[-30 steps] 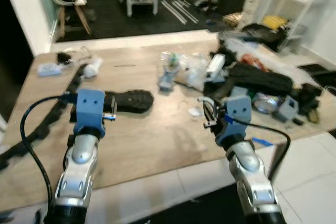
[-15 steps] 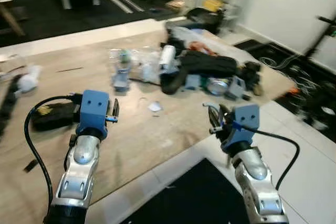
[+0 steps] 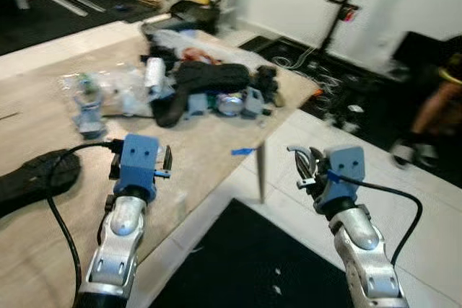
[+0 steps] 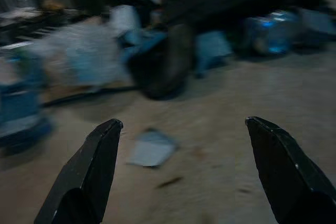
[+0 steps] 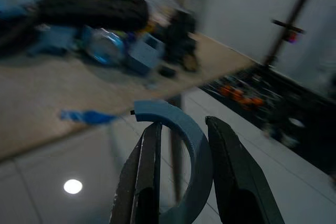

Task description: Picking trash to rubbish bin

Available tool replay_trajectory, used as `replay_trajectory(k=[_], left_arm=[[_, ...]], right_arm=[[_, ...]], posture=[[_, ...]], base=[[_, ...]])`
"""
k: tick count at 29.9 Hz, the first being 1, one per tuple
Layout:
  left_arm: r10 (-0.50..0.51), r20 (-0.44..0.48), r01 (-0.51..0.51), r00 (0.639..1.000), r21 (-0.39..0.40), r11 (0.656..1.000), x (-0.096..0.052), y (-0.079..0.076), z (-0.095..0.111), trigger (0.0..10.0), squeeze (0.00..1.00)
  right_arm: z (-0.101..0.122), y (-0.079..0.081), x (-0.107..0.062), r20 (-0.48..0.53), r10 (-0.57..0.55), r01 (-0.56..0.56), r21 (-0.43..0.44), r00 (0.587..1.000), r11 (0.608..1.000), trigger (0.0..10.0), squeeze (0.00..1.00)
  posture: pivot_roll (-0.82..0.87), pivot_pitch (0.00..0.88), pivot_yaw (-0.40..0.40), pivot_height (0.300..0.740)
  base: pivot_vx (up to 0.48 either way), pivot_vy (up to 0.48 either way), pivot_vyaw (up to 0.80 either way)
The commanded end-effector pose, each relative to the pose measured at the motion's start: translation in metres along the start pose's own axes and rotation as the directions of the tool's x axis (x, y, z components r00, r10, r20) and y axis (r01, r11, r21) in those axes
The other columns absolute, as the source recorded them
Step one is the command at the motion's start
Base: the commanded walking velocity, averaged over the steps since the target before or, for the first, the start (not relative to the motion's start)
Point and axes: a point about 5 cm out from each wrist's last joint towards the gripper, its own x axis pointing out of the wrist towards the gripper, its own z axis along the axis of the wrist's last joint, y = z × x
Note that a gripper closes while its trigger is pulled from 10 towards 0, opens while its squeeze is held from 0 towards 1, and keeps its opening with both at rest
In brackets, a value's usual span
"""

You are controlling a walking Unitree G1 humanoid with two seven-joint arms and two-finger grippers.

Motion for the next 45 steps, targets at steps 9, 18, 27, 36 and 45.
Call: replay_trajectory(k=[9,18,27,36,45], left_arm=[[0.018,-0.005,-0.018,1.0,0.029,0.999,0.003,0.007,-0.003,10.0,0.0],[0.056,-0.026,-0.055,0.998,0.016,0.998,0.0,0.013,-0.008,10.0,0.0],[-0.02,-0.031,0.021,0.999,0.016,1.0,0.003,0.011,-0.008,10.0,0.0],[-0.07,-0.034,0.071,0.997,0.034,0.997,0.018,0.023,-0.007,10.0,0.0],[-0.076,-0.043,0.078,0.996,0.05,0.996,0.018,0.025,-0.01,10.0,0.0]], right_arm=[[0.004,0.005,0.019,0.016,0.034,-0.034,0.02,0.999,0.999,10.0,0.0],[-0.003,0.008,0.025,0.002,0.03,-0.03,0.037,1.0,0.999,10.0,0.0],[-0.013,0.016,0.021,0.006,-0.028,0.028,0.074,1.0,0.997,10.0,0.0],[-0.02,0.019,0.009,0.007,-0.118,0.117,0.099,0.993,0.988,10.0,0.0],[-0.026,0.023,0.004,-0.009,-0.13,0.13,0.1,0.992,0.987,10.0,0.0]], posture=[[-0.03,0.081,-0.106,0.74],[0.01,0.08,-0.092,0.74],[0.05,0.076,0.016,0.74],[0.04,0.055,0.116,0.74],[0.04,0.061,0.128,0.74]], base=[[0.0,0.0,-0.8],[0.0,0.0,-0.8],[0.0,0.0,-0.8],[0.0,0.0,-0.8],[0.0,0.0,-0.8]])
